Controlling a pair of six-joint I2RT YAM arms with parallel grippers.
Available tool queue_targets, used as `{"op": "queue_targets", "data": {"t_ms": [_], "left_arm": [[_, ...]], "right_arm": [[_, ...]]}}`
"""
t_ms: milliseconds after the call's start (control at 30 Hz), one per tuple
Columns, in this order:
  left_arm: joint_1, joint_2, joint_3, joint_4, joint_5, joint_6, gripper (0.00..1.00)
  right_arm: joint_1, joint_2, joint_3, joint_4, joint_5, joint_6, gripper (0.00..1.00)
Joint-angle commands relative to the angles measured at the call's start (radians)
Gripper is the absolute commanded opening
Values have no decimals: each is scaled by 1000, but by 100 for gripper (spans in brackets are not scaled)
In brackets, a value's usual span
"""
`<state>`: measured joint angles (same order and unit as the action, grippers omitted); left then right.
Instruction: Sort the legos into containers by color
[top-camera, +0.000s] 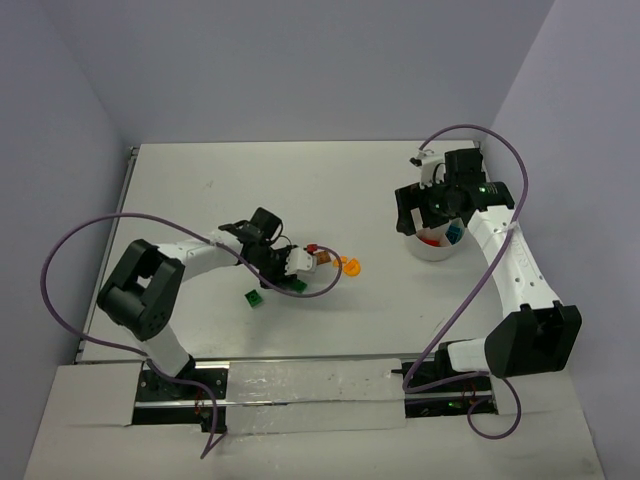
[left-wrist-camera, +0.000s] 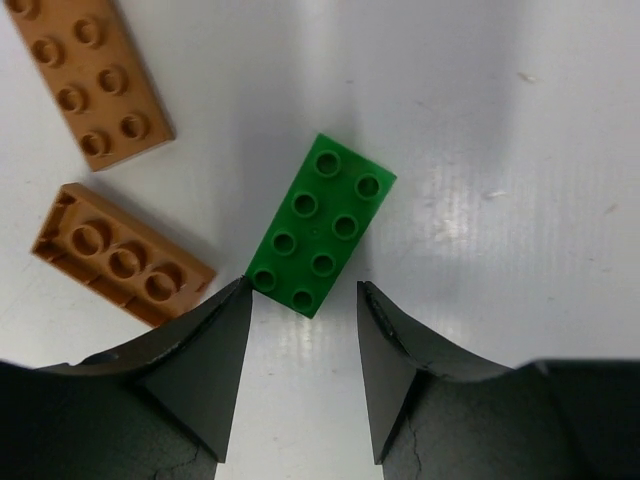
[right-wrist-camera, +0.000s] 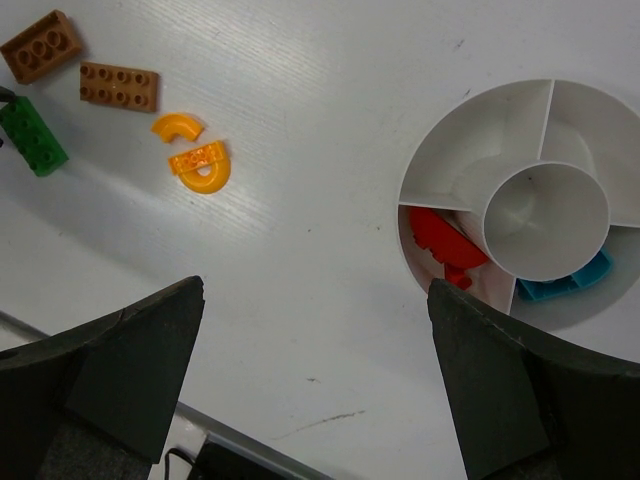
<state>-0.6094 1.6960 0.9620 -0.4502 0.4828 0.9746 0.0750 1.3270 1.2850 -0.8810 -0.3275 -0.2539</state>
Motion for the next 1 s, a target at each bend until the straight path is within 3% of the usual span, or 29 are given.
{"op": "queue_targets", "data": {"t_ms": [0, 200, 367, 600, 967], "left_arm": [[-37, -60, -33, -55, 36, 30, 55], [-85, -122, -84, -82, 27, 40, 55], [-90, -146, -65, -63, -4, 8, 75], [-92, -154, -14, -64, 6, 39, 88], [-136, -41, -15, -46, 28, 121, 81]], "right_arm": [[0, -3, 48, -9, -11, 5, 100], [0, 4, 51, -18, -13, 1, 100], [1, 8, 57, -24, -20, 1, 100], [0, 1, 54, -30, -25, 1, 100], [0, -18, 30, -33, -15, -5, 100]]}}
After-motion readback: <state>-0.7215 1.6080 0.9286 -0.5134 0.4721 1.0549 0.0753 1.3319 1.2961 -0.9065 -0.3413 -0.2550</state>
